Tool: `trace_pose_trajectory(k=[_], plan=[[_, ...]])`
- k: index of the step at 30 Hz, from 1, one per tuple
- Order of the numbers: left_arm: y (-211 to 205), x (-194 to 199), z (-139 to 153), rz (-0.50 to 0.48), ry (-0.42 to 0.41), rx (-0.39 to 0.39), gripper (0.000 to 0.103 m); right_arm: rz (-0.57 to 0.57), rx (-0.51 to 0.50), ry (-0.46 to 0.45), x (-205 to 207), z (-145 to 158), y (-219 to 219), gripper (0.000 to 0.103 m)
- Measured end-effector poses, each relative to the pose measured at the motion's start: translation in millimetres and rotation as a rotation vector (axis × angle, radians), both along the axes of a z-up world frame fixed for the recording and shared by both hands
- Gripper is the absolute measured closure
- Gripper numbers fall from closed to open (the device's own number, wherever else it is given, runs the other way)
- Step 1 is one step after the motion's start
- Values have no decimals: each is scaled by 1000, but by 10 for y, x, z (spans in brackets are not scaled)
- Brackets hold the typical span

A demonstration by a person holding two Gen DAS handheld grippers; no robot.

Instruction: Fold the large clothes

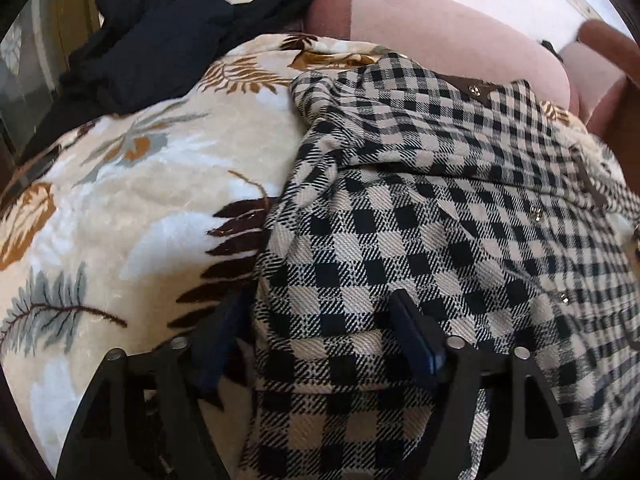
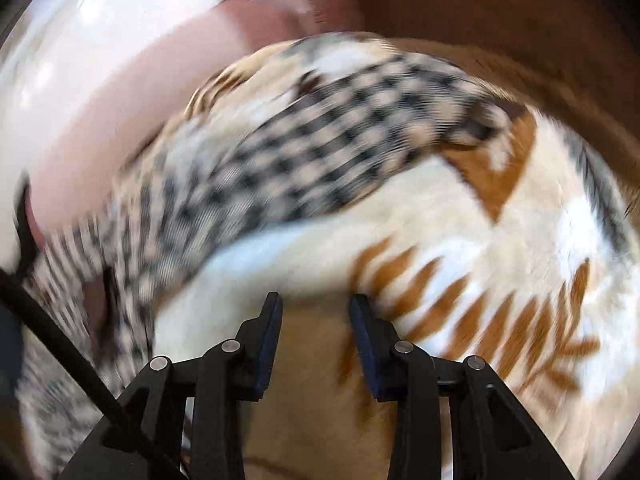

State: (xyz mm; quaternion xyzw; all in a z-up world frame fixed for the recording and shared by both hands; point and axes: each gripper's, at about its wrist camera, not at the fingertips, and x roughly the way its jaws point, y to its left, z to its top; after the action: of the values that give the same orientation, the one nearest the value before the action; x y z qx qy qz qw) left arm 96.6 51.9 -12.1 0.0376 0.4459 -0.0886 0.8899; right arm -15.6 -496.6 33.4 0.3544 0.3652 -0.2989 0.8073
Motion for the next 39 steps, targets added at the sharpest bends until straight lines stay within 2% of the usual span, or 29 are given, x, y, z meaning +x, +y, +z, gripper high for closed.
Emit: trace_pose_trajectory(k=[1, 2, 3, 4, 6, 9, 15, 16, 17, 18, 19, 20, 22, 25, 29, 35, 37, 39], plan=[[7, 8, 0, 0, 1, -5, 28, -25, -17, -13, -27, 37, -106, 62], [17, 14, 0, 1, 3, -15, 27, -78, -76, 15, -56, 78, -226, 51], [31, 17, -4, 1, 5, -24, 27, -114, -100, 26, -82, 75, -323, 46], [37, 20, -9, 0, 6, -30, 26, -149, -86, 15, -126, 42, -445, 44], [19, 20, -13, -2, 3, -25, 25, -205, 16, -76, -227, -47, -659, 44], [8, 23, -17, -3, 1, -13, 23, -275, 100, -208, -342, -40, -903, 44], [-17, 31, -29, -3, 2, 4, 21, -364, 224, -369, -413, -144, -1223, 44], [-19, 33, -30, -2, 2, 6, 21, -371, 228, -377, -431, -140, -1274, 46], [-24, 36, -32, -2, 2, 9, 21, -371, 227, -376, -424, -127, -1301, 56], [-27, 37, -33, -1, 2, 11, 20, -361, 220, -372, -393, -121, -1338, 65], [-33, 40, -34, -1, 2, 13, 20, -346, 211, -365, -429, -102, -1341, 84], [-35, 40, -34, 0, 1, 14, 20, -334, 199, -358, -410, -82, -1312, 90], [-35, 42, -34, 0, 2, 12, 20, -313, 147, -345, -323, 42, -1242, 93], [-31, 38, -34, 0, 2, 14, 20, -225, 30, -315, -119, 347, -977, 94], [-30, 36, -40, -1, 2, 13, 20, -33, -113, -270, 374, 680, -358, 94], [-15, 18, -17, 2, -6, 5, 20, 190, -177, -231, 915, 771, 477, 94], [-7, -26, 43, -1, -20, -1, 24, 256, -187, -213, 1031, 742, 714, 94], [6, -82, 149, -9, -33, -41, 24, 327, -188, -194, 1112, 683, 952, 94]])
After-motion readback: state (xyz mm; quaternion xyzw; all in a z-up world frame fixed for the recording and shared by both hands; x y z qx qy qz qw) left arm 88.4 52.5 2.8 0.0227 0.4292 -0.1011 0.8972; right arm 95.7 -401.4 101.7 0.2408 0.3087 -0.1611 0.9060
